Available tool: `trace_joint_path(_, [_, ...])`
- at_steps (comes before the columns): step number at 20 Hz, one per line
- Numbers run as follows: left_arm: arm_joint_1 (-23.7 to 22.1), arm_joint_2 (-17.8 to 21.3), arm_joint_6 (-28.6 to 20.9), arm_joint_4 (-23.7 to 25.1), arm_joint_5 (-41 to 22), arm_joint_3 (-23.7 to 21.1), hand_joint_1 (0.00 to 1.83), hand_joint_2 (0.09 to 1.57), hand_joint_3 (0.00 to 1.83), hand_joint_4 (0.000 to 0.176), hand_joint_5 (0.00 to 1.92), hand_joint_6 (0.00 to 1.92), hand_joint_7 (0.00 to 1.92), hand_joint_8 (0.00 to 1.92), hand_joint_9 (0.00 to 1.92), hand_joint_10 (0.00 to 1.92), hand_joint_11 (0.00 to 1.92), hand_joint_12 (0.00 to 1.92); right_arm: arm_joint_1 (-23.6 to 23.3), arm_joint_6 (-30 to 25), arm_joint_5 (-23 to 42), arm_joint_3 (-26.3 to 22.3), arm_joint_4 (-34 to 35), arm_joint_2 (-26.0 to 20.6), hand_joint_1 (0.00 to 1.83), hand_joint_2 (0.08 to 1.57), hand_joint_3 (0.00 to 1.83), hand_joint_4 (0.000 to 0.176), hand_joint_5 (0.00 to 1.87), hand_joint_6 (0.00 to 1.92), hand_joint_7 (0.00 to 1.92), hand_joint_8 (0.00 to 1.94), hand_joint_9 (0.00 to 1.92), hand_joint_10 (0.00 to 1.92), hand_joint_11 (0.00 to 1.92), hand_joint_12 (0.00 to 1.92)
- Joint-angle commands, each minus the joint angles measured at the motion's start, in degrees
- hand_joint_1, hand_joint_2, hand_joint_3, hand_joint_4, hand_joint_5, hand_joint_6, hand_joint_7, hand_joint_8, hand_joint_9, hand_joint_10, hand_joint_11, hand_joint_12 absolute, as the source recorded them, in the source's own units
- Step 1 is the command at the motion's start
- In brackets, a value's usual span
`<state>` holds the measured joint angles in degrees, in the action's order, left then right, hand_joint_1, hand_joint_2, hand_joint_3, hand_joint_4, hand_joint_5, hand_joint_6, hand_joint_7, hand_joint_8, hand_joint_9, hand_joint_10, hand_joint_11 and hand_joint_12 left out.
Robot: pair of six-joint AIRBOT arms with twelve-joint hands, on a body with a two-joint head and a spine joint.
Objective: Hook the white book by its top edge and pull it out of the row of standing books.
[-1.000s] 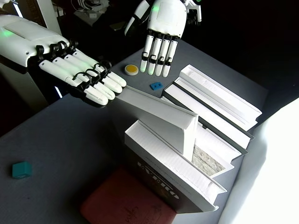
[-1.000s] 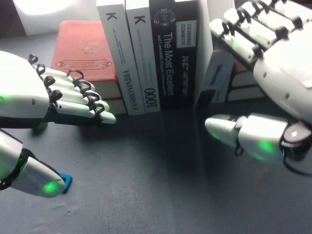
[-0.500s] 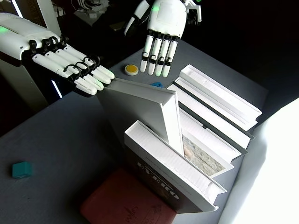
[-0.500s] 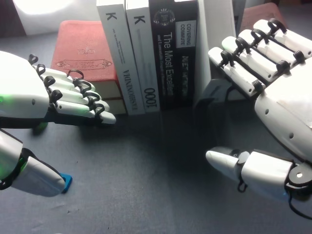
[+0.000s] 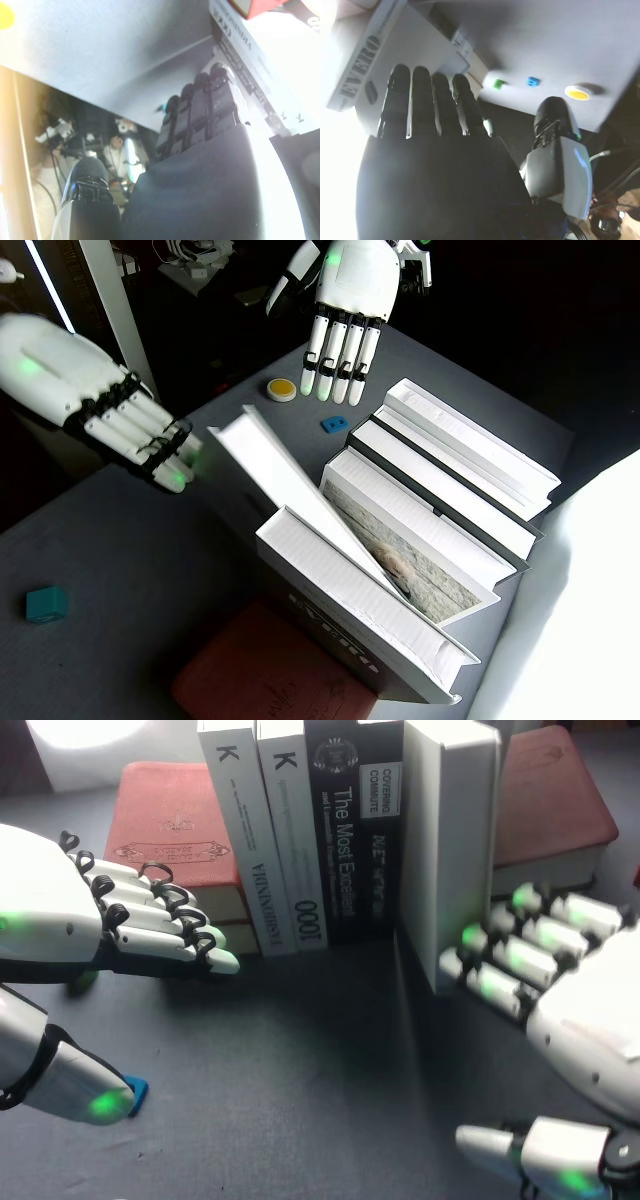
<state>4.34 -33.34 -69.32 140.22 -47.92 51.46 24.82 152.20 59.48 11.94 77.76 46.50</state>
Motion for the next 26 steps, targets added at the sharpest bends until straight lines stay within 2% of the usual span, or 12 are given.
trace_joint_path(1, [-0.7,0.1,-0.2,-2.3,2.5,0.0,0.0,1.14,0.0,0.0,0.0,0.0,0.0,0.0,0.0,0.0,0.0,0.0,-0.3,-0.5,2.0,0.1,-3.3,-0.2,0.0,1.13,0.0,0.0,0.03,0.0,0.01,0.0,0.0,0.0,0.0,0.0])
trace_joint_path(7, [-0.6,0.1,-0.2,-2.3,2.5,0.0,0.0,1.14,0.0,0.0,0.0,0.0,0.0,0.0,0.0,0.0,0.0,0.0,3.1,-1.6,-0.9,1.3,-3.3,0.4,0.0,1.13,0.0,0.0,0.02,0.0,0.0,0.0,0.0,0.0,0.0,0.0])
trace_joint_path(13, [-0.6,0.1,-0.2,-2.3,2.5,0.0,0.0,1.14,0.0,0.0,0.0,0.0,0.0,0.0,0.0,0.0,0.0,0.0,3.6,-3.6,-3.8,4.4,-3.3,1.8,0.0,1.13,0.0,0.0,0.05,0.01,0.03,0.01,0.01,0.0,0.0,0.0])
trace_joint_path(26, [-0.6,0.1,-0.1,-2.3,2.5,0.0,0.0,1.15,0.0,0.0,0.0,0.0,0.0,0.0,0.0,0.0,0.0,0.0,8.0,-3.2,-7.5,4.6,-3.3,2.5,0.0,1.13,0.0,0.0,0.06,0.01,0.03,0.01,0.01,0.0,0.0,0.0])
